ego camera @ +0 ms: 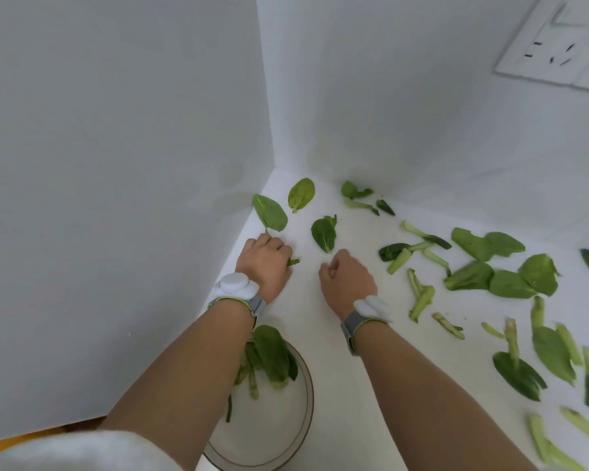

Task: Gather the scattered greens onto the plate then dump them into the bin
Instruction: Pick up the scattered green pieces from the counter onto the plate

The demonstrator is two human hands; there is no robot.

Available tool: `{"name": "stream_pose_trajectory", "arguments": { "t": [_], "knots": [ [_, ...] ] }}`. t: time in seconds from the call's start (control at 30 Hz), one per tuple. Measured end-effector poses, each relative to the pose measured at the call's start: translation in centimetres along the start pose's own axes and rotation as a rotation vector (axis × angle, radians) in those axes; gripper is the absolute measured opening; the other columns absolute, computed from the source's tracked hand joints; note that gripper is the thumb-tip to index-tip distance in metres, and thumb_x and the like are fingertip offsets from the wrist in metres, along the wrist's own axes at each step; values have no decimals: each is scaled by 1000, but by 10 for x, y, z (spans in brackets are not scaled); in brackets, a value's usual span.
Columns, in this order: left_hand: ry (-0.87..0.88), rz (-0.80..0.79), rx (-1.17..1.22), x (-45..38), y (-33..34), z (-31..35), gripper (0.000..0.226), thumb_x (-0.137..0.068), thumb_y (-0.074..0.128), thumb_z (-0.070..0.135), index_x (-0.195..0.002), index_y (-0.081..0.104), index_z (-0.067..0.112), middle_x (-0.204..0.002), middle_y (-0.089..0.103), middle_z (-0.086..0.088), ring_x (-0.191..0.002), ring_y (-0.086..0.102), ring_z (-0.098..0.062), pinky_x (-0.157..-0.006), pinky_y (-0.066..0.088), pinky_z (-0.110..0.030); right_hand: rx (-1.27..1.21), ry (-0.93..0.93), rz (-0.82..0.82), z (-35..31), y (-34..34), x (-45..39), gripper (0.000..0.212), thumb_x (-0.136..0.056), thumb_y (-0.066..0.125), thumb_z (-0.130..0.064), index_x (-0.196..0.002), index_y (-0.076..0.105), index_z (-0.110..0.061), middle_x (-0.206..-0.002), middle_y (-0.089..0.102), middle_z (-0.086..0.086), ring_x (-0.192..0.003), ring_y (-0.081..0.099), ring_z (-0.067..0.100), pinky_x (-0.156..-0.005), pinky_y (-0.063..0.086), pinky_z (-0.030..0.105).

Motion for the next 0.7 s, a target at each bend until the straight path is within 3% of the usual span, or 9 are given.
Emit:
{"name": "stream_pose_trajectory", "arguments": {
  "t": [0.07,0.17,0.27,0.4,0.6,0.7],
  "knots": [
    [-5,12,62,8,-1,0,21,-90,46,29,-103,60,20,-106,63,5,-107,52,-21,-96,33,-30,-84,19,82,1,-13,-12,30,-90,52,-51,-101,48,-24,-102,56,0,-72,54,22,-63,39,30],
    [-50,33,113,20,-6,-4,17,-92,44,28,-97,57,19,-95,65,3,-95,57,-22,-95,32,-29,-11,25,57,-9,-15,-29,44,-88,56,-50,-118,45,-19,-115,50,4,-84,61,31,-63,40,32],
    [-107,53,167,27,-9,-8,16,-92,46,27,-98,58,18,-92,66,2,-92,57,-23,-89,33,-29,53,58,27,-10,-13,-38,30,-91,49,-37,-111,48,-16,-112,48,7,-82,60,33,-63,40,34],
    [-203,75,316,41,-12,-16,15,-91,50,27,-96,61,19,-94,64,3,-96,53,-22,-87,37,-32,-15,21,53,-1,-13,-32,14,-92,51,-29,-97,52,-16,-103,48,3,-69,48,22,-64,36,30],
    [-367,135,611,67,-21,-22,13,-93,56,22,-94,65,13,-91,62,-3,-86,58,-23,-76,48,-34,-145,-33,80,13,-10,-3,8,-84,62,-21,-82,54,-19,-89,48,-1,-67,42,15,-64,32,26],
    [-403,172,644,87,-30,-20,13,-93,57,20,-95,67,13,-92,62,-5,-86,59,-24,-80,49,-36,-198,-80,61,20,-11,20,7,-82,62,-22,-82,56,-19,-88,49,-1,-66,45,16,-65,34,25]
  ]
}}
Point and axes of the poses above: each hand's wrist, its own x-axis away from the middle knuckle, its own y-axis out of the palm, z = x × y, the point moved 7 cm from there along -x, towards the middle knuckle
